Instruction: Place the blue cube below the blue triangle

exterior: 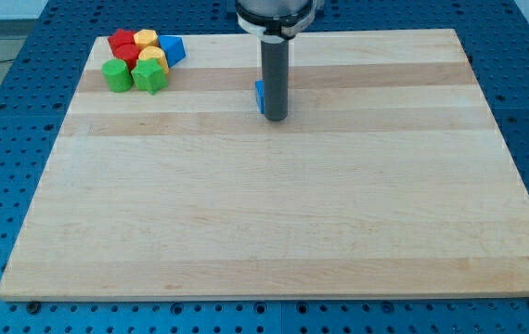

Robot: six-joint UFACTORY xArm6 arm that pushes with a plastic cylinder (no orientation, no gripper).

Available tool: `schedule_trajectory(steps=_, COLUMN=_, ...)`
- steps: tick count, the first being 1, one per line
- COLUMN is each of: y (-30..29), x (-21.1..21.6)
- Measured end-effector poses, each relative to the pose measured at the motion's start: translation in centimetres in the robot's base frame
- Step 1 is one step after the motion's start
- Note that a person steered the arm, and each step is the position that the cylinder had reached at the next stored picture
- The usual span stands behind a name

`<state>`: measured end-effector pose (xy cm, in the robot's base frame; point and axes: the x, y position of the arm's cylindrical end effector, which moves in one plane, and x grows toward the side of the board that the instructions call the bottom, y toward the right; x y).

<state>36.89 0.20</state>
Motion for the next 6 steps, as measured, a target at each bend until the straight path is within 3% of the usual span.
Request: schedule_trajectory(steps=6, y=-3.5, x=-10.9)
